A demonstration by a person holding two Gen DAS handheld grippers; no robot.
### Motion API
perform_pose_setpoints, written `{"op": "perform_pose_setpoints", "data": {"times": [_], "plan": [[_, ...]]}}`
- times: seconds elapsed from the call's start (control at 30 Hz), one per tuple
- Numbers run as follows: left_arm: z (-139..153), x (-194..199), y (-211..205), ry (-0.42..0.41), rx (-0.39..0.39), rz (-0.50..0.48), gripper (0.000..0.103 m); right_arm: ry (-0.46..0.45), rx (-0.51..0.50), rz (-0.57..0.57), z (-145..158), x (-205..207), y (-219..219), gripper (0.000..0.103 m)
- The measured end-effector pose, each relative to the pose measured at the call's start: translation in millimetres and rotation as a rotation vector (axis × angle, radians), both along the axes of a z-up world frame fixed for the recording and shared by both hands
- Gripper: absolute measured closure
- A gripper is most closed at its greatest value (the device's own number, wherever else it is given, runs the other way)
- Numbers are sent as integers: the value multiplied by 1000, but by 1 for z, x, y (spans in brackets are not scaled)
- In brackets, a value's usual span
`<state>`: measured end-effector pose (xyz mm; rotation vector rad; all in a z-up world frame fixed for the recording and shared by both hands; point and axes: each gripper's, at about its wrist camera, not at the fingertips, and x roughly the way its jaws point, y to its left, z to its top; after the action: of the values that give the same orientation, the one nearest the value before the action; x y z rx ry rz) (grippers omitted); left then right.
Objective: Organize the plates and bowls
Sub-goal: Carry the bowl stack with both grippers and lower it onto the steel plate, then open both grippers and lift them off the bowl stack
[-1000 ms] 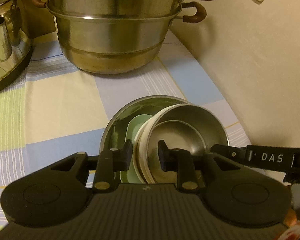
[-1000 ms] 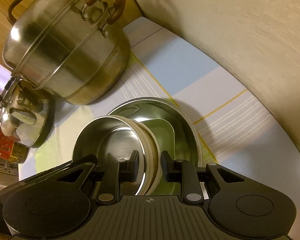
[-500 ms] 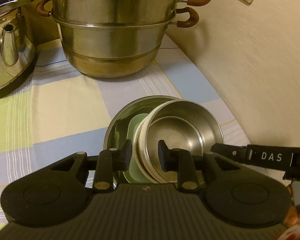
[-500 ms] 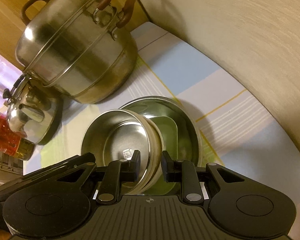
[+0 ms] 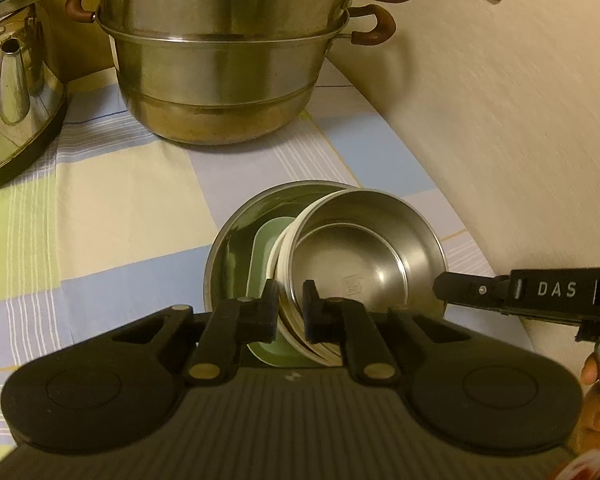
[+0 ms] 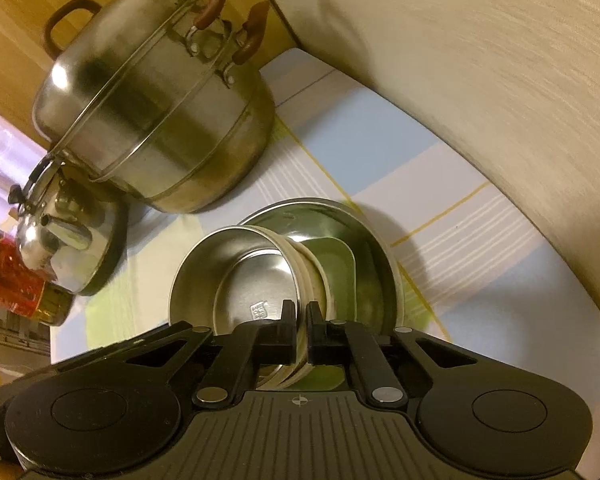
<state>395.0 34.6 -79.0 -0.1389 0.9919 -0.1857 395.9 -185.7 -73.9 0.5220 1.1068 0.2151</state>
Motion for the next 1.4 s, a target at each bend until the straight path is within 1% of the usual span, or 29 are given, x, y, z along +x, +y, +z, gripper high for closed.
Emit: {"op": "perform_pose_setpoints", "data": {"times": [0.23, 0.3, 0.73, 0.9, 1.03, 1.1, 1.13, 1.17, 1.2, 1.23, 1.27, 1.4], "plan": [[2, 2, 0, -4, 3, -4, 93, 52, 42, -41, -1, 3, -5, 98], [4, 1, -2, -12, 9, -8, 93, 73, 77, -60, -2, 4, -9, 99], [6, 0, -3, -20, 4, -4, 93, 170, 218, -163, -13, 7, -29, 98], [8, -4, -4, -29, 16, 1, 93, 130, 192, -129, -9, 5, -26, 98], [15, -11, -4, -53, 24, 10, 93, 77, 143, -87, 0, -1, -21, 97], [21, -17, -4, -69, 31, 15, 92, 33, 115, -62, 8, -7, -19, 94], [25, -21, -4, -81, 34, 14, 92, 14, 106, -52, 11, -10, -19, 88], [29, -26, -4, -94, 38, 13, 90, -5, 98, -42, 15, -14, -19, 74], [34, -32, -4, -108, 44, 12, 88, -31, 93, -33, 19, -21, -20, 67], [38, -38, -3, -122, 49, 9, 87, -55, 88, -25, 23, -26, -20, 57], [42, -45, -3, -136, 55, 7, 87, -78, 83, -17, 26, -33, -21, 54], [59, -81, 1, -177, 63, 0, 85, -162, 64, 26, 38, -65, -24, 53]]}}
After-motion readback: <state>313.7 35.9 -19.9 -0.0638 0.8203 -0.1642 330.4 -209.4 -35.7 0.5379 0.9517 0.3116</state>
